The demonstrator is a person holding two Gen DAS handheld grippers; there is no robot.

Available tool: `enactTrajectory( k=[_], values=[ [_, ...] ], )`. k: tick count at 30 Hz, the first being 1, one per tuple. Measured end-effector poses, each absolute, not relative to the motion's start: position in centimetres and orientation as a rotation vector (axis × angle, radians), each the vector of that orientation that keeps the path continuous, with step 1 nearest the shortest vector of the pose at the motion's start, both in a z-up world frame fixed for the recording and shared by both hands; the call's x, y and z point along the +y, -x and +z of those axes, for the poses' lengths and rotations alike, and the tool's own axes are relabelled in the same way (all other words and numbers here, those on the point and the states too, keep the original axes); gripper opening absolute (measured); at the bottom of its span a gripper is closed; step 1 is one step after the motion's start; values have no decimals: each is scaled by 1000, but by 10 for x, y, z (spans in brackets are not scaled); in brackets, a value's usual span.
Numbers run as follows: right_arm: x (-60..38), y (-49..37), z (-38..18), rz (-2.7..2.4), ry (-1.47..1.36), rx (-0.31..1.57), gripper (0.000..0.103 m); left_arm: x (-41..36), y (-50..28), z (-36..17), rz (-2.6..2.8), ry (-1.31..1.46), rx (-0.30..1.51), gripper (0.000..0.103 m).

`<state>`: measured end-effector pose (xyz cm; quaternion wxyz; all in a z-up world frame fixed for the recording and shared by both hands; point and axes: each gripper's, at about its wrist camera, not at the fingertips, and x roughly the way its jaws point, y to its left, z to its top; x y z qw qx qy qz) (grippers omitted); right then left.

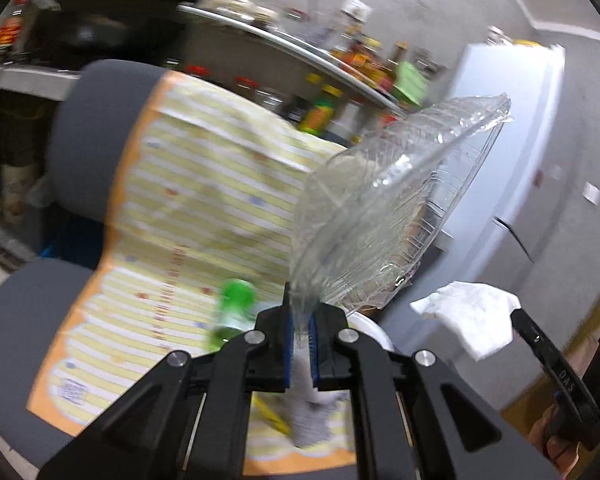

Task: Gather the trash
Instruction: 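Carry bottle and tissue to the pink-lined bin and open both grippers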

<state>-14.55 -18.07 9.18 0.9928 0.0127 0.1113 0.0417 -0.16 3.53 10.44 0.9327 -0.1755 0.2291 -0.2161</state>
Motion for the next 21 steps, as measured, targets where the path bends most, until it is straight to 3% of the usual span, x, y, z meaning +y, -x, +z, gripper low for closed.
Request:
enactTrajectory(
  k=[11,21],
  values=[
    [-288,257,40,-295,-104,341,1,-107,52,80,-800,208,573,4],
    [-342,341,-35,-540,-258,448,2,-218,102,12,-1047,68,713,4]
  ],
)
